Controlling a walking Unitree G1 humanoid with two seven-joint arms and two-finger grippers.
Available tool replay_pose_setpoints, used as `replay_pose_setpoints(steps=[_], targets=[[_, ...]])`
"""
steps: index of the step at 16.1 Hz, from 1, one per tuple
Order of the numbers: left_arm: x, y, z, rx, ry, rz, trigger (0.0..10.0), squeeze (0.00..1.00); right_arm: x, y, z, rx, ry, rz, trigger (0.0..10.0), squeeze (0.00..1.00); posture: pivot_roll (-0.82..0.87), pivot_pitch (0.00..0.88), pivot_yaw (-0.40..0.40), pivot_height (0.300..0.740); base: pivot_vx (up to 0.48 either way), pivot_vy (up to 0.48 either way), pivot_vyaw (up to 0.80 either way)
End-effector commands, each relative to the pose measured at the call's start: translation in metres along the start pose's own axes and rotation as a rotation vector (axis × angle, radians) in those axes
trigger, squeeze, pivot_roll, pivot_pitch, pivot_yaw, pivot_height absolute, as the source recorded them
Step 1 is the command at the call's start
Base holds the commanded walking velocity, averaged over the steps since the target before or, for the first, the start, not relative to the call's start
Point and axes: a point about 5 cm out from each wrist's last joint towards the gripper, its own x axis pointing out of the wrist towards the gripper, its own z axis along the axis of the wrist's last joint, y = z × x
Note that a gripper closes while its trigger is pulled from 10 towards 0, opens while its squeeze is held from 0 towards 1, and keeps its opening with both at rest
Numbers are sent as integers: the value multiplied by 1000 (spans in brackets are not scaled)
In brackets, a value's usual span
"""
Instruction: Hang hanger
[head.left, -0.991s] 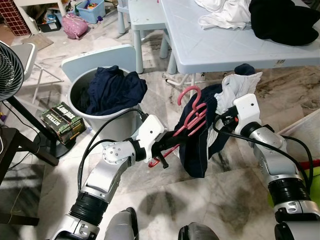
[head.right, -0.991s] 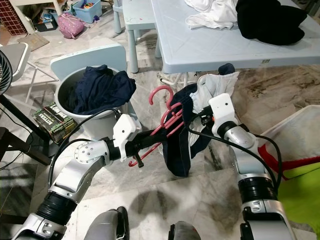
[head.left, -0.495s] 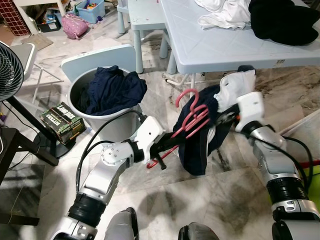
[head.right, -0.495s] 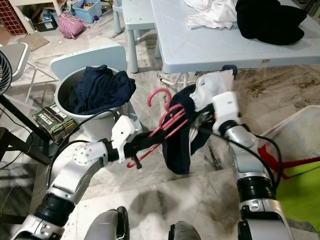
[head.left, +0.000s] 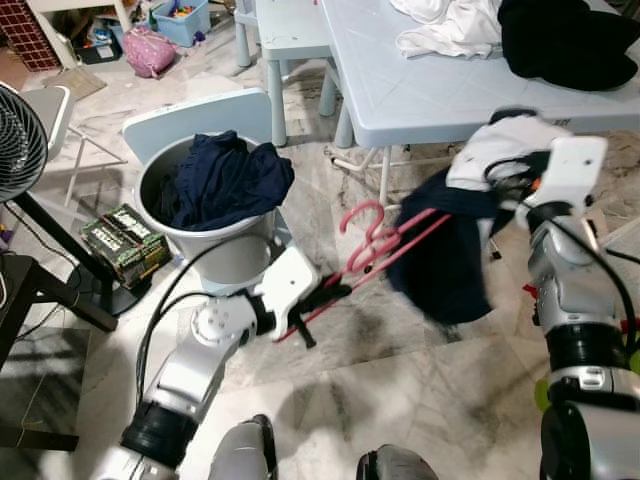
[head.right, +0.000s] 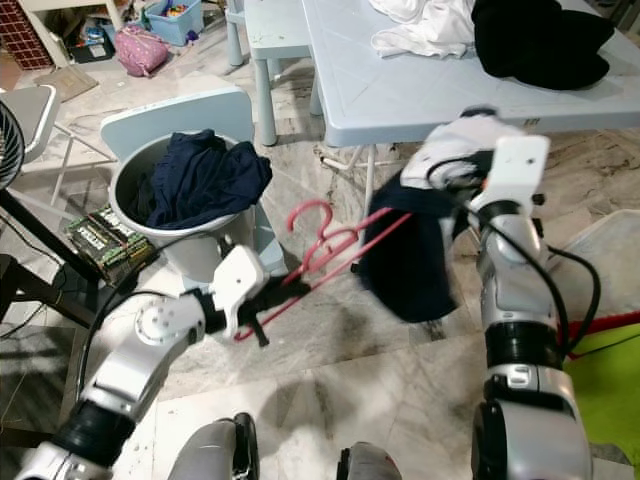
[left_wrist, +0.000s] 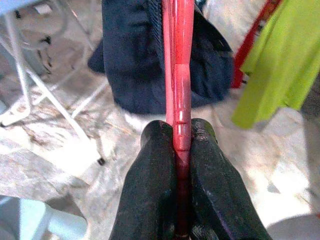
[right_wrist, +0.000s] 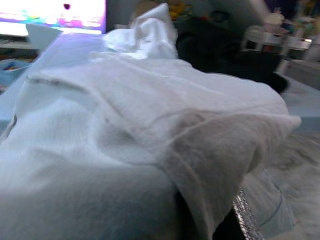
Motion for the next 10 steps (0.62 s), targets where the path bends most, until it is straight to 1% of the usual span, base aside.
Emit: replay_pose_setpoints(steps=[1, 2, 3, 4, 5, 6, 8, 9, 10], targets=[[-3, -3, 2, 18, 11, -21, 0, 0, 4, -8, 11, 1, -36, -50, 0, 0, -23, 118, -2, 740, 0, 0, 0], [-5, -4, 0, 27, 22, -36, 0, 0, 4, -9, 11, -2, -37, -60, 0, 0, -23, 118, -2, 740, 0, 0, 0], [-11, -9, -4, 42, 52, -74, 0, 0, 6, -11, 11, -7, -30, -100, 0, 0, -20, 112, -3, 740, 0, 0, 0], [-14, -12, -6, 47, 65, -92, 0, 0, 7, -12, 11, -3, -26, -118, 0, 0, -16, 110, -4, 740, 0, 0, 0], [-20, -15, -9, 65, 98, -114, 0, 0, 8, -15, 9, -23, -15, -152, 0, 0, -16, 108, -5, 740, 0, 0, 0], [-22, -16, -11, 67, 113, -119, 0, 0, 8, -16, 8, -26, -9, -162, 0, 0, -16, 108, -5, 740, 0, 0, 0], [-32, -17, -15, 68, 143, -105, 0, 0, 9, -16, 12, -85, -35, -163, 0, 0, -15, 110, -4, 740, 0, 0, 0], [-36, -17, -16, 63, 144, -89, 0, 0, 8, -17, 8, -99, -14, -178, 0, 0, -15, 110, -4, 740, 0, 0, 0], [-41, -15, -12, 55, 118, -45, 0, 0, 7, -23, 2, -141, 22, -223, 0, 0, -14, 128, -8, 740, 0, 0, 0]])
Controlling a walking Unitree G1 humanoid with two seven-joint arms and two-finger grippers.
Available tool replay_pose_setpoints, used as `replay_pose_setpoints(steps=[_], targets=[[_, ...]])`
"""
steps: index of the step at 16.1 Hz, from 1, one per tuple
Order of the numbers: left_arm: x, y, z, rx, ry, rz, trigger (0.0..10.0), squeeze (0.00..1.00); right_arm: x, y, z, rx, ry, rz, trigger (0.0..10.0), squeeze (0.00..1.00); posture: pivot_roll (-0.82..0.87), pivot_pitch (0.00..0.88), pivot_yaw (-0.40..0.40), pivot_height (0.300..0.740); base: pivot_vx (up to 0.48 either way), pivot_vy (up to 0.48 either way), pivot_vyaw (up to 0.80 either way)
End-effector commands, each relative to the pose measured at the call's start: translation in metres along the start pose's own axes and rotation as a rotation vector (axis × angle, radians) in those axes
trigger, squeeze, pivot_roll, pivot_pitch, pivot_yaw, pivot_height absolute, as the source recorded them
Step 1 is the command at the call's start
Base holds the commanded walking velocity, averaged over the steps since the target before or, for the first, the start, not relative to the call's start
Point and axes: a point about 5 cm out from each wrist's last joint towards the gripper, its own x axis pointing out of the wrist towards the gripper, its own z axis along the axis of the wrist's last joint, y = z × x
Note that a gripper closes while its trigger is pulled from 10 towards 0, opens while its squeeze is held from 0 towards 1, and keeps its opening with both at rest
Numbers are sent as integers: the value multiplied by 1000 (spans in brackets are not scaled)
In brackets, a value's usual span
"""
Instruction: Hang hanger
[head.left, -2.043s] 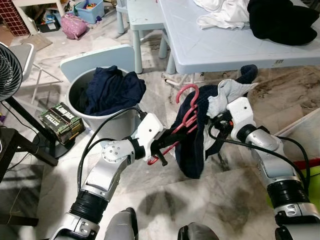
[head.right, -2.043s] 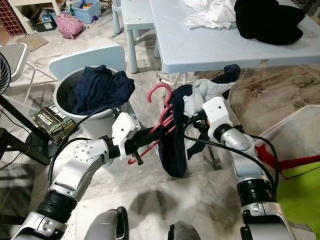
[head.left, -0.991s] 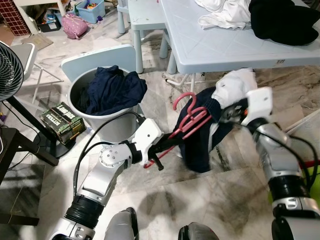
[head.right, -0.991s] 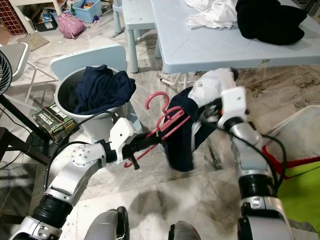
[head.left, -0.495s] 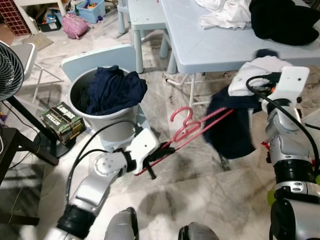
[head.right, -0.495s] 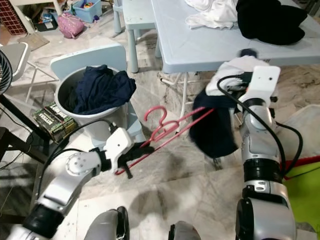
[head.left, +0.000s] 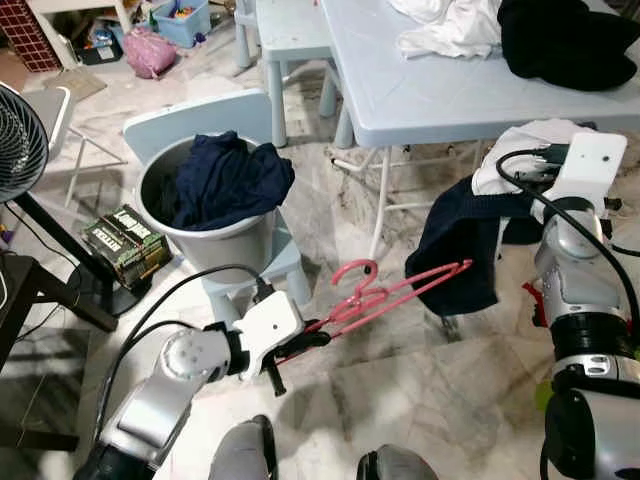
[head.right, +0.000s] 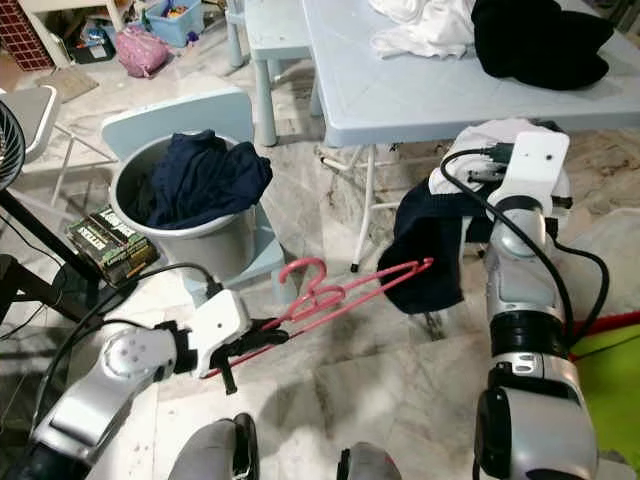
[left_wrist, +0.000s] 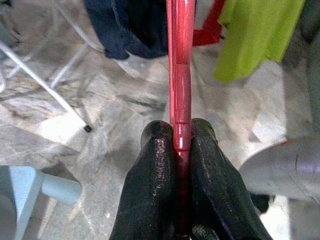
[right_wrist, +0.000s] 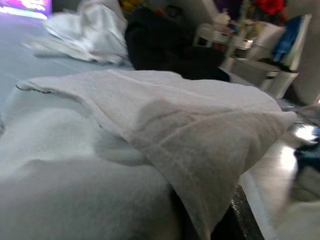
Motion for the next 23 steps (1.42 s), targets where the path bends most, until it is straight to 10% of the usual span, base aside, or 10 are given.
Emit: replay_pose_setpoints(steps=[1, 6, 7, 8, 9, 10, 11, 12, 23], targets=[[-8, 2, 10, -9, -55, 50, 0, 0, 2, -13, -1, -55, 14, -68, 0, 0, -11, 125, -11, 740, 0, 0, 0], [-31, 20, 22, -97, -231, 538, 902, 0, -26, -20, -52, -140, 141, -101, 0, 0, 4, 137, -26, 740, 0, 0, 0], [-33, 24, 23, -110, -249, 648, 4588, 0, -35, -16, -61, -101, 163, -58, 0, 0, 4, 137, -26, 740, 0, 0, 0], [-34, 25, 25, -125, -269, 694, 4980, 0, -39, -13, -65, -71, 173, -19, 0, 0, 4, 137, -26, 740, 0, 0, 0], [-33, 27, 24, -145, -250, 727, 10000, 0, -46, -7, -68, -37, 170, 37, 0, 0, 6, 130, -31, 740, 0, 0, 0], [-34, 29, 20, -185, -243, 779, 10000, 0, -59, 7, -70, 5, 149, 127, 4902, 0, 6, 127, -30, 740, 0, 0, 0], [-35, 30, 19, -191, -241, 789, 10000, 0, -61, 10, -70, 13, 142, 142, 4902, 0, 4, 124, -28, 740, 0, 0, 0], [-36, 32, 17, -216, -242, 815, 10000, 0, -65, 16, -69, 30, 136, 177, 10000, 0, 2, 124, -24, 740, 0, 0, 0], [-45, 59, 20, -351, -321, 959, 10000, 0, -74, 39, -50, 95, 37, 359, 10000, 0, 1, 119, -21, 740, 196, 0, 0]])
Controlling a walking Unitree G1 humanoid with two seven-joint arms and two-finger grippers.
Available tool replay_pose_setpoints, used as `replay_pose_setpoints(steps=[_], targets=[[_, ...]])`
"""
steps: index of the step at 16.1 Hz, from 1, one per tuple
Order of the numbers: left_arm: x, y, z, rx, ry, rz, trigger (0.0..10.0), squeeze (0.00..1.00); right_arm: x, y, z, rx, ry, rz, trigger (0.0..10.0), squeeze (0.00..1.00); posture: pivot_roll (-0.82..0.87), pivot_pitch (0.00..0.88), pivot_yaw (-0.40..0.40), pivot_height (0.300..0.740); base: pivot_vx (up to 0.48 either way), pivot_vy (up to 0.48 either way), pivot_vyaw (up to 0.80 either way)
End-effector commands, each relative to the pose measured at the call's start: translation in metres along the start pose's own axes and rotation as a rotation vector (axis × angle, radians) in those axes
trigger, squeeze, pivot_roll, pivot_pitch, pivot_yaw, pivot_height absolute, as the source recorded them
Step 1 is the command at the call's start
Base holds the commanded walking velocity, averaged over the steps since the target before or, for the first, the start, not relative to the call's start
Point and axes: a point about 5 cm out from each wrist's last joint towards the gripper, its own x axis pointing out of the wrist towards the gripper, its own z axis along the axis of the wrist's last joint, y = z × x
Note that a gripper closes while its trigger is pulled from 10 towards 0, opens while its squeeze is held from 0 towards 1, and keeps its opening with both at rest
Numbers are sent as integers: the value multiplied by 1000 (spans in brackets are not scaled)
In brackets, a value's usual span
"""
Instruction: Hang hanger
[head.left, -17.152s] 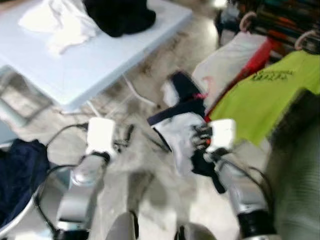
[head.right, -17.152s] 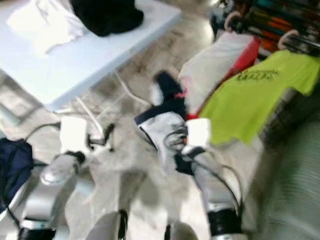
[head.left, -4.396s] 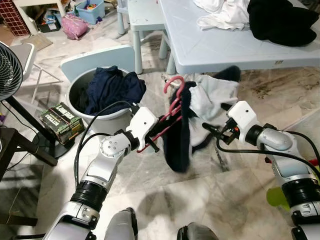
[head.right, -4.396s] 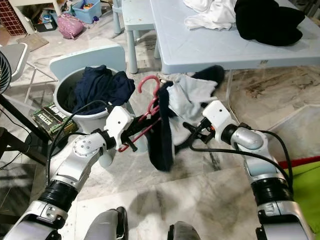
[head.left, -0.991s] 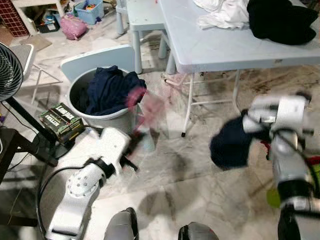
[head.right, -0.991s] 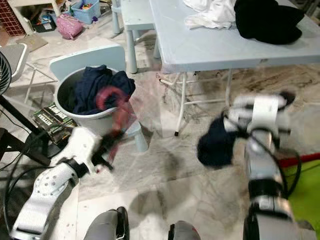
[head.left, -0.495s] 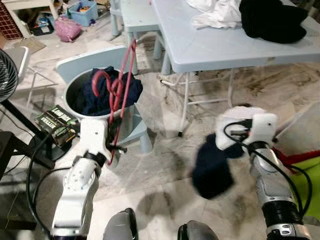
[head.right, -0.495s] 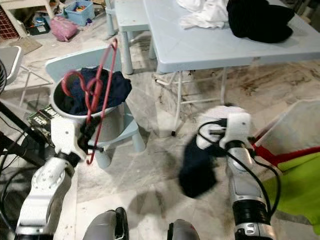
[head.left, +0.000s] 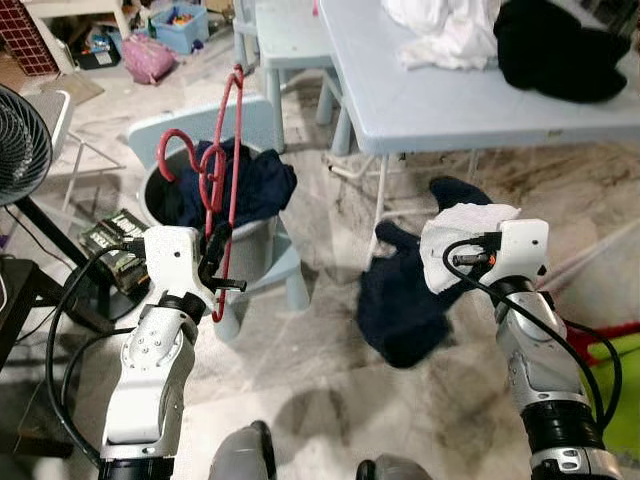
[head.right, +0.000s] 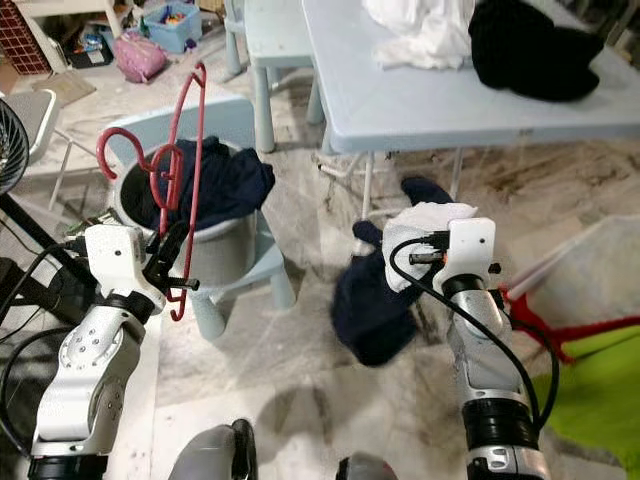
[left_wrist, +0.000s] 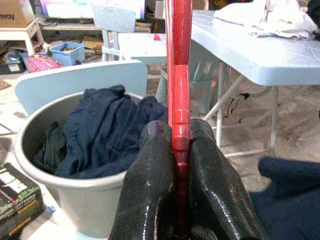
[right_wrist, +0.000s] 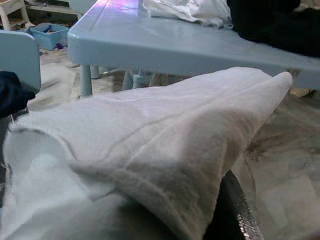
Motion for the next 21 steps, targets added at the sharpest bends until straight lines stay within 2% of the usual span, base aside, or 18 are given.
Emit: replay_pose_setpoints(steps=[1, 3, 4, 5, 7, 9, 12, 14, 16, 21], targets=[[1, 3, 1, -2, -1, 14, 10000, 0, 2, 1, 10, -16, -45, 4, 10000, 0, 0, 118, -20, 740, 480, 0, 0], [2, 3, 1, -2, -1, 14, 10000, 0, 3, 4, 12, -50, -62, 29, 10000, 0, 1, 117, -18, 740, 480, 0, 0], [3, 3, 0, -3, 1, 13, 10000, 0, 4, 6, 14, -93, -69, 11, 10000, 0, 0, 118, -17, 740, 480, 0, 0], [3, 2, 0, -4, 2, 9, 10000, 0, 5, 6, 14, -97, -70, -7, 10000, 0, -1, 121, -17, 740, 480, 0, 0], [3, -1, 0, -6, 3, 2, 10000, 0, 5, 14, 15, -64, -85, 90, 10000, 0, -1, 121, -17, 740, 480, 0, 0], [3, -3, -2, -9, 6, -8, 10000, 0, 5, 18, 18, -81, -112, 85, 10000, 0, -1, 124, -17, 740, 480, 0, 0], [3, -4, -3, -14, 11, -13, 10000, 0, 5, 29, 18, -49, -115, 133, 10000, 0, -3, 124, -19, 740, 480, 0, 0], [3, -5, -5, -22, 24, 5, 10000, 0, 4, 33, 13, -70, -88, 162, 10000, 0, -3, 122, -21, 740, 442, 0, 0], [4, -5, -7, -32, 46, 12, 10000, 0, 3, 37, 15, -22, -96, 190, 10000, 0, -1, 122, -19, 740, 364, 0, 0], [5, -4, -7, -33, 43, 14, 10000, 0, 5, 35, 18, -28, -106, 193, 10000, 0, -1, 122, -19, 740, 302, -356, 0]])
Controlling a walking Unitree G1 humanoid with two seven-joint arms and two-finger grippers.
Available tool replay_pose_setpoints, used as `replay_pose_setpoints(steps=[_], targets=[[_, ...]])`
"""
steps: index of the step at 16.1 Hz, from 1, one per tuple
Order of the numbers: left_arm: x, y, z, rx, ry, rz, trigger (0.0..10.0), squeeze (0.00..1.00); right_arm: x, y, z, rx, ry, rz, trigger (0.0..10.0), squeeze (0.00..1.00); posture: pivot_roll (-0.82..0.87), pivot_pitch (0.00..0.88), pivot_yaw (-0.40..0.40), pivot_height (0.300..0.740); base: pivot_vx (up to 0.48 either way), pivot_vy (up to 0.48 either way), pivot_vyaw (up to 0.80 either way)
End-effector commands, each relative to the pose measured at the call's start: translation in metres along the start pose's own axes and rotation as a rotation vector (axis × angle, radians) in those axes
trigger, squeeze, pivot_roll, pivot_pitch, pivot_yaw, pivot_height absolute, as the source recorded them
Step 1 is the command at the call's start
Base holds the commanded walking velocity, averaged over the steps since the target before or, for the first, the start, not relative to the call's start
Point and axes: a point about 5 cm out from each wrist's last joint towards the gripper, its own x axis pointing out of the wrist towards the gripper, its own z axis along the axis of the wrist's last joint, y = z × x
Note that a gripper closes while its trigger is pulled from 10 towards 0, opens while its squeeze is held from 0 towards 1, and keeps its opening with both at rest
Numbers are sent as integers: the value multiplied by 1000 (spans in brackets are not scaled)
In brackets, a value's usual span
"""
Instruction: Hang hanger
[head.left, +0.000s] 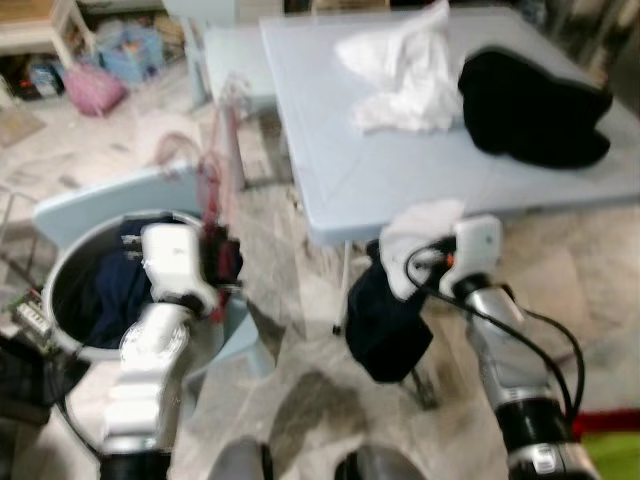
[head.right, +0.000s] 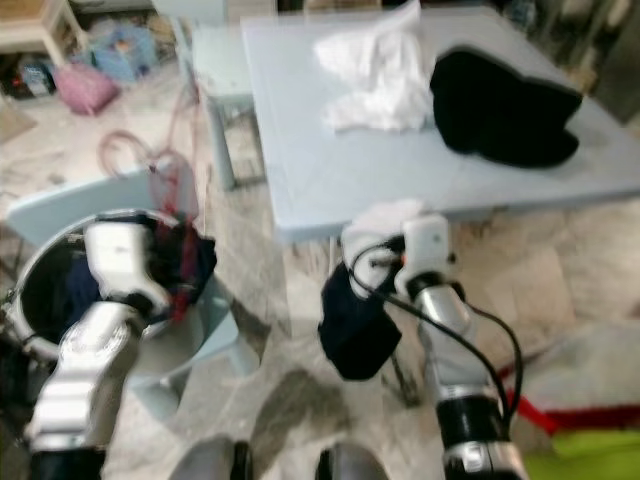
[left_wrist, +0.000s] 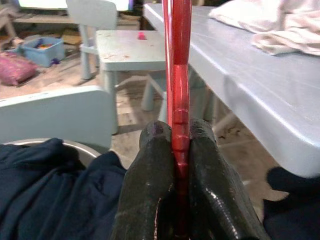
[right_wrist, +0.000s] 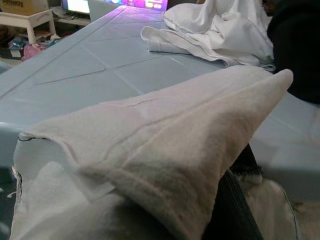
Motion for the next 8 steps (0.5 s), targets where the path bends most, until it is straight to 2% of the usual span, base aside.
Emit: replay_pose_setpoints(steps=[1, 8], targets=[[1, -7, 0, -6, 4, -16, 10000, 0, 2, -8, 13, -17, -56, -11, 10000, 0, 0, 122, -20, 740, 289, -379, 0], [2, -7, 1, -4, 0, -19, 10000, 0, 4, -10, 19, -28, -94, -28, 10000, 0, 1, 121, -19, 740, 295, -376, 0]])
